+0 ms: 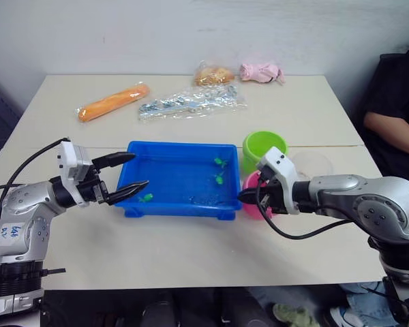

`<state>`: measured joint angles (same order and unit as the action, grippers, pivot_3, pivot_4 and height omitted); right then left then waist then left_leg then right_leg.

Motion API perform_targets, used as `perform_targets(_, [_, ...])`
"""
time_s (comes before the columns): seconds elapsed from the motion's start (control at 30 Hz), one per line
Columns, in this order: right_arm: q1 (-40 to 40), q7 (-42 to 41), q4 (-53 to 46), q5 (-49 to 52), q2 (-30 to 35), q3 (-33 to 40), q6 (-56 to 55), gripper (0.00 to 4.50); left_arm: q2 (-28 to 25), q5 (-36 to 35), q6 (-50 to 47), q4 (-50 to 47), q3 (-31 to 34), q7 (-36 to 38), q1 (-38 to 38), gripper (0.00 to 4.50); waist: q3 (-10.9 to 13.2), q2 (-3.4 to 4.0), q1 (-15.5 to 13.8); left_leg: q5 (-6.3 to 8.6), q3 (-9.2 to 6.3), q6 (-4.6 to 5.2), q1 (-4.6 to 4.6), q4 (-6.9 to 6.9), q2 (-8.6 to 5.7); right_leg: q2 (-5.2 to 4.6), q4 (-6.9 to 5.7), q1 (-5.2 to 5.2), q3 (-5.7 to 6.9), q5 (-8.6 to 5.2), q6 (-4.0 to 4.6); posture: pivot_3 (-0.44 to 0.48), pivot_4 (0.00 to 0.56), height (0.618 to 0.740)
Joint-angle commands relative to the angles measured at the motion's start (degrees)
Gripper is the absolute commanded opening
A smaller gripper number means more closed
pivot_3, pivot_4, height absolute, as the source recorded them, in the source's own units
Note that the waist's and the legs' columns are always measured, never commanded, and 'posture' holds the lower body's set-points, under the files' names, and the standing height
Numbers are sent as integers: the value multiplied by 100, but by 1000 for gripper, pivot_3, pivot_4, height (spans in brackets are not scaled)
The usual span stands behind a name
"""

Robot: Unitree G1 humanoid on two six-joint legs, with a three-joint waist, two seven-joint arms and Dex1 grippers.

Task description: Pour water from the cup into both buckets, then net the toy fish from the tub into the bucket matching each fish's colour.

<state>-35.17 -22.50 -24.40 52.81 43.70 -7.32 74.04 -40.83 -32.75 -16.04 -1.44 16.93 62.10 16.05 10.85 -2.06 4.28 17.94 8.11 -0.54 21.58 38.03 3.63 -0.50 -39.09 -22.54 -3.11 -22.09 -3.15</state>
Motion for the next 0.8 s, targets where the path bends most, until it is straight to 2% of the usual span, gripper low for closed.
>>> perform_targets(0.03, [-88, 113, -101, -209, -91, 171, 28, 0, -35, -10, 95, -152, 7, 4, 20, 4442, 0, 0, 21, 0, 0, 0, 0, 0, 0, 0, 0, 0, 0, 0, 0, 0, 150, 740])
perform_targets(0.13, [-35, 156, -79, -359, -194, 223, 18, 0, -30, -10, 103, -111, -22, 29, 62, 4442, 0, 0, 56, 0, 0, 0, 0, -1, 0, 0, 0, 0, 0, 0, 0, 0, 150, 740])
perform_targets(0.5, [99, 172, -175, -1604, -102, -297, -716, 0, 13, -41, 68, -2, -195, 75, 158, 4442, 0, 0, 28, 0, 2, 0, 0, 0, -2, -1, 3, 1, 0, 0, 0, 0, 150, 740])
perform_targets(0.8, [325, -229, -403, -2217, 134, -589, -1198, 0, 152, -35, 53, 15, -381, 62, 275, 4442, 0, -1, 18, 0, 1, 0, 0, 0, -2, -1, 3, 2, 0, 0, 0, 0, 150, 740])
